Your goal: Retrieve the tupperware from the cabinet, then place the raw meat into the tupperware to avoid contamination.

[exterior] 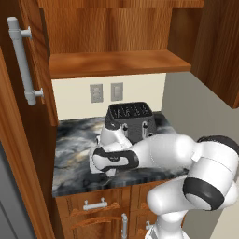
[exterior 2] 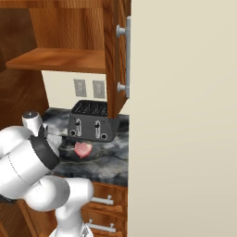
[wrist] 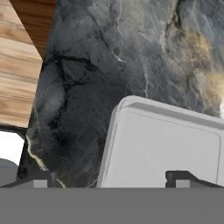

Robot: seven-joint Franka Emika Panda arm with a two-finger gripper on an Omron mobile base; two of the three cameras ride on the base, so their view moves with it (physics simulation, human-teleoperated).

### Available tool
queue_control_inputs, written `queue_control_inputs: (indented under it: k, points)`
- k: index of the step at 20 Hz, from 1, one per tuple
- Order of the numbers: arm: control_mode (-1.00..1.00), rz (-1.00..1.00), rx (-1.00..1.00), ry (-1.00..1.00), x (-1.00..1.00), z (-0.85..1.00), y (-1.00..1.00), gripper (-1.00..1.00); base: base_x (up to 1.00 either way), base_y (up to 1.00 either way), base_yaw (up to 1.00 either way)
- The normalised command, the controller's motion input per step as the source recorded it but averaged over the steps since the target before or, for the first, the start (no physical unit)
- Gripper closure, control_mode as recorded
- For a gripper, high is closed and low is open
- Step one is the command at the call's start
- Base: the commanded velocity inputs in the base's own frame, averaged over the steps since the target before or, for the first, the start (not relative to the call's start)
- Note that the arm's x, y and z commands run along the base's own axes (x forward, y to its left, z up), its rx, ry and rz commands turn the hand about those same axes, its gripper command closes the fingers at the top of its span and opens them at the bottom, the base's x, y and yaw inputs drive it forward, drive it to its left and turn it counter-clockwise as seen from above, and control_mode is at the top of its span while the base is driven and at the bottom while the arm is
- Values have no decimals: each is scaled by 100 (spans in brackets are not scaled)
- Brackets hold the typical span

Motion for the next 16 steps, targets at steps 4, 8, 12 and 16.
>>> queue_control_inputs:
  k: [4,8,12,16]
  points:
    - [-100,-14,0,0,-6,27,-18,-100,0,0,0]
    - [-100,-33,-2,-1,-3,1,-28,-100,0,0,0]
    - [-100,-36,-3,0,0,9,-26,-100,0,0,0]
    - [-100,-34,-3,0,0,20,-33,-100,0,0,0]
